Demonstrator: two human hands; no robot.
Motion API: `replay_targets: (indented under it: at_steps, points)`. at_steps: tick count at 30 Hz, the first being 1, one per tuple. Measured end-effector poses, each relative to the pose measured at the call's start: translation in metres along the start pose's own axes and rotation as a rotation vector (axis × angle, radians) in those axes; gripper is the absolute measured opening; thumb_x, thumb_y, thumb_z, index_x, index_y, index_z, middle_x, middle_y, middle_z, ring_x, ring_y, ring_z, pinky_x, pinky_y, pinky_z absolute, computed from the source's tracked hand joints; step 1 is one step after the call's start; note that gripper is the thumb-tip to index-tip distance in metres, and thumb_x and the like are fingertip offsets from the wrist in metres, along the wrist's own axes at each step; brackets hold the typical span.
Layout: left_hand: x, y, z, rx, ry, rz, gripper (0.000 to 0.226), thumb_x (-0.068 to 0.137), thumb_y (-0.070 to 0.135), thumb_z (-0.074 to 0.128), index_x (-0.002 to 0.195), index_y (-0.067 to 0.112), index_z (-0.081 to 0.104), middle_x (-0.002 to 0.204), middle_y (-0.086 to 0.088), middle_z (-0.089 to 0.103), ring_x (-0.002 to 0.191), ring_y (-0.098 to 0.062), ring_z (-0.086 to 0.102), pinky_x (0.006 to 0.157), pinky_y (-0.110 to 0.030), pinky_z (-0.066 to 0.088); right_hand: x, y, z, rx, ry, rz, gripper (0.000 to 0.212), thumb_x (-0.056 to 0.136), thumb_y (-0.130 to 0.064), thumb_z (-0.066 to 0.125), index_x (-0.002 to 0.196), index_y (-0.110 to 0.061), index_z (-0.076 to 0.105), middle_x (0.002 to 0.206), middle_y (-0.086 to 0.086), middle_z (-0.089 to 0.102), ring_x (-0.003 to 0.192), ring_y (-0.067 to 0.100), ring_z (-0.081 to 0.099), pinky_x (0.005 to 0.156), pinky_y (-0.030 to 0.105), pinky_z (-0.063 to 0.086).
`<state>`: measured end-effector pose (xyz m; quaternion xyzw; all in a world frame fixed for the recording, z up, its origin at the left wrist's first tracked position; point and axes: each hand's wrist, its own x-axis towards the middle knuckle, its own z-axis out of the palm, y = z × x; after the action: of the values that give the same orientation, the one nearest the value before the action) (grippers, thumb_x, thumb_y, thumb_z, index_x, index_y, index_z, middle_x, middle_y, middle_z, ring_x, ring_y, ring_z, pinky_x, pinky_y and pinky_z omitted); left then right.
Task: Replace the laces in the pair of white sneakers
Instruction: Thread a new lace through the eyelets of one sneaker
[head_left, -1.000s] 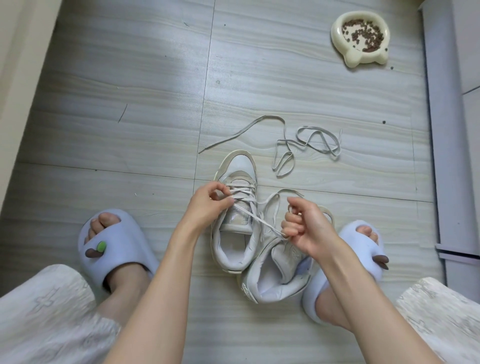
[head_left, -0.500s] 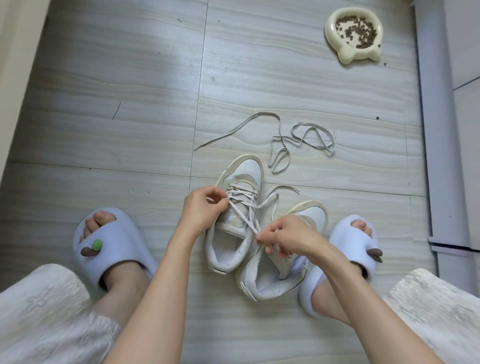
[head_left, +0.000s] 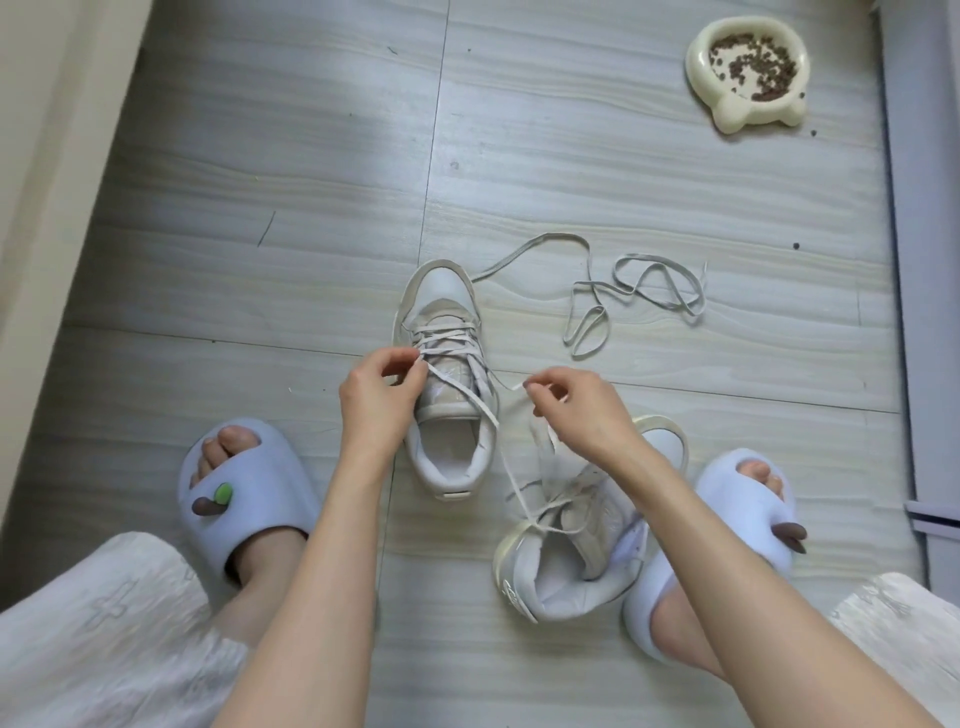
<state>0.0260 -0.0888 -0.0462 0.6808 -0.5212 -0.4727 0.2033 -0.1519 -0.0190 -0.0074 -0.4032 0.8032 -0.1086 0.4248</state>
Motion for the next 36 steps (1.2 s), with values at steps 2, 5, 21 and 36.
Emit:
replay_targets:
  at_steps: [2, 5, 21, 36]
  points:
    - [-0.002, -0.003, 0.000, -0.037, 0.001, -0.008, 0.011, 0.084, 0.018, 0.067, 0.095, 0.016, 0.070, 0.096, 0.002, 0.068, 0.091, -0.008, 0.060, 0.082, -0.018, 0.042, 0.019, -0.010, 0.006, -0.016, 0.017, -0.059, 0.029, 0.095, -0.025, 0.048, 0.121, -0.018, 0.060, 0.107, 0.001, 0.064, 0.099, 0.018, 0.057, 0.087, 0.027, 0.039]
    - [-0.001, -0.005, 0.000, -0.036, 0.009, -0.004, 0.011, 0.083, 0.018, 0.068, 0.094, 0.016, 0.071, 0.097, 0.002, 0.069, 0.091, -0.007, 0.060, 0.078, -0.013, 0.041, 0.036, -0.026, 0.018, 0.041, -0.020, -0.102, 0.030, 0.095, -0.024, 0.048, 0.120, -0.011, 0.059, 0.118, 0.005, 0.063, 0.111, 0.019, 0.055, 0.091, 0.025, 0.036]
    - [-0.002, 0.002, 0.001, -0.204, -0.028, -0.156, 0.013, 0.079, 0.019, 0.071, 0.074, 0.031, 0.067, 0.083, 0.012, 0.069, 0.089, -0.009, 0.064, 0.092, -0.033, 0.050, 0.038, -0.006, 0.015, -0.320, 0.017, -0.292, 0.017, 0.099, -0.026, 0.040, 0.104, -0.013, 0.050, 0.087, 0.015, 0.066, 0.083, 0.034, 0.057, 0.068, 0.038, 0.039]
    - [-0.032, 0.056, 0.038, 0.223, -0.199, 0.023, 0.029, 0.091, 0.023, 0.048, 0.072, 0.009, 0.064, 0.083, -0.013, 0.068, 0.086, -0.029, 0.059, 0.074, -0.033, 0.043, 0.013, 0.017, -0.009, -0.521, 0.659, -0.594, 0.018, 0.087, -0.025, 0.053, 0.080, -0.019, 0.069, 0.064, -0.005, 0.066, 0.061, 0.022, 0.055, 0.068, 0.033, 0.023]
